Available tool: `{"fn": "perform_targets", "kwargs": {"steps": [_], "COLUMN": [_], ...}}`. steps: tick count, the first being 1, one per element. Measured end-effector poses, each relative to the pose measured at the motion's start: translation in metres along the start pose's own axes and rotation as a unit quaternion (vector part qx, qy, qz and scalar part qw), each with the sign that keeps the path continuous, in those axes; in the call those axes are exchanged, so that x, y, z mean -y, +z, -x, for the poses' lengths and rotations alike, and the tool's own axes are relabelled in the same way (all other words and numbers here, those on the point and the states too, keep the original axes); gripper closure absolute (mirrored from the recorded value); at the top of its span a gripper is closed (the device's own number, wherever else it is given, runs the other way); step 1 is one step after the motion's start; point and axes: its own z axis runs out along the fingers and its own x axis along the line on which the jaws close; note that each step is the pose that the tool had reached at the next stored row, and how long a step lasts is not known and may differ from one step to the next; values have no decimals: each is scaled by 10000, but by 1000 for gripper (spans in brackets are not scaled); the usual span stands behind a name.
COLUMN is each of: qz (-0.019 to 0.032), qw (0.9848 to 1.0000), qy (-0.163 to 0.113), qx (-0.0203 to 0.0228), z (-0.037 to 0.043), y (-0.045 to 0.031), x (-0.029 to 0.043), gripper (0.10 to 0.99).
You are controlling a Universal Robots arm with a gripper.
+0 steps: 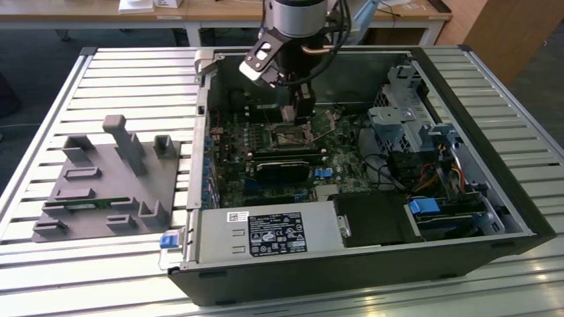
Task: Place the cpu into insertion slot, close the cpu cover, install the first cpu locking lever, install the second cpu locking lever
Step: 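Place the cpu into insertion slot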
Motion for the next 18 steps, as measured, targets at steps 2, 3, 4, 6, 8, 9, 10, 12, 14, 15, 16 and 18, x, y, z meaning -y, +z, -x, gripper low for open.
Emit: {"fn": "perform_targets", "kwargs": {"steps": [2,3,4,6,8,9,10,12,14,15,16,18], "qz": [-1,0,0,-4,-6,-7,-7,-7,-7,-6,-7,-6], "qw": [10000,10000,10000,10000,10000,10000,10000,10000,10000,10000,10000,10000], "qy": [0,1,1,2,5,6,8,27,70,82,86,87], "qx": [0,0,0,0,0,0,0,1,5,6,7,6], "z": [-11,-18,-25,-40,-56,-63,-67,-79,-80,-80,-80,-80], "y": [39,58,77,112,142,157,173,207,242,259,275,305], "x": [3,4,5,-1,-5,-6,-5,-3,0,1,3,6], "gripper": [545,545,545,545,545,545,545,545,545,545,545,545]}}
